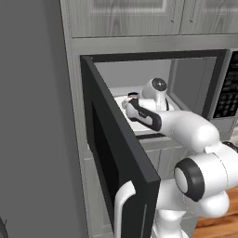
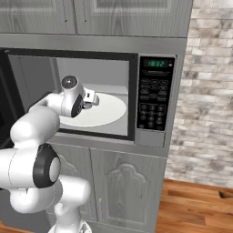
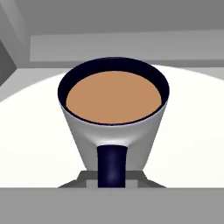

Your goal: Pick the cup of tea, navigate to the dining table, and place it on the saucer.

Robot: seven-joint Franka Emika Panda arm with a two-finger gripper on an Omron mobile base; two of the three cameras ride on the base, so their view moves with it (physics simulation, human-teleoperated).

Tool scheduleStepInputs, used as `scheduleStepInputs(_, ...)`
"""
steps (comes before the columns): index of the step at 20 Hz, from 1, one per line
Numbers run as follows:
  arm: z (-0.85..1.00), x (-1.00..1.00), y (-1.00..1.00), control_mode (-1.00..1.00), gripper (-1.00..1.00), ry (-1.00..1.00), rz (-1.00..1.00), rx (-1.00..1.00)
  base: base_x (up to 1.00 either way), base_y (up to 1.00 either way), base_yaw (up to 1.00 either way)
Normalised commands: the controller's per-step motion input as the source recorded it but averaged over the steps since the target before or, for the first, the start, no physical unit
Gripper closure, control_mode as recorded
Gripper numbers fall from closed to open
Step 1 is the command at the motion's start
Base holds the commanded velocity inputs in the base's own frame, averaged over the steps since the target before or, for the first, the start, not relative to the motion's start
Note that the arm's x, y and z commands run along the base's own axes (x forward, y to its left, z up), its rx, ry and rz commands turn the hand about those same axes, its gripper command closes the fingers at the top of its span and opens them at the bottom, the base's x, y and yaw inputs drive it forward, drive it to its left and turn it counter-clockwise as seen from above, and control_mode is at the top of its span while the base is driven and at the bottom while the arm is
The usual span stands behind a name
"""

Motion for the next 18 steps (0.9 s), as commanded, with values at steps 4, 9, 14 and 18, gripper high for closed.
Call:
scheduleStepInputs(4, -0.01, 0.00, 0.00, -1.00, 1.00, 0.00, 0.00, 0.00, 0.00, 0.00, 0.00)
scheduleStepInputs(9, 0.00, -0.08, 0.00, -1.00, 1.00, 0.00, 0.00, 0.00, 0.00, 0.00, 0.00)
scheduleStepInputs(14, 0.00, -0.39, 0.00, -1.00, 1.00, 0.00, 0.00, 0.00, 0.00, 0.00, 0.00)
scheduleStepInputs(18, 0.02, -0.54, -0.01, -1.00, 1.00, -0.03, 0.00, 0.00, 0.00, 0.00, 0.00)
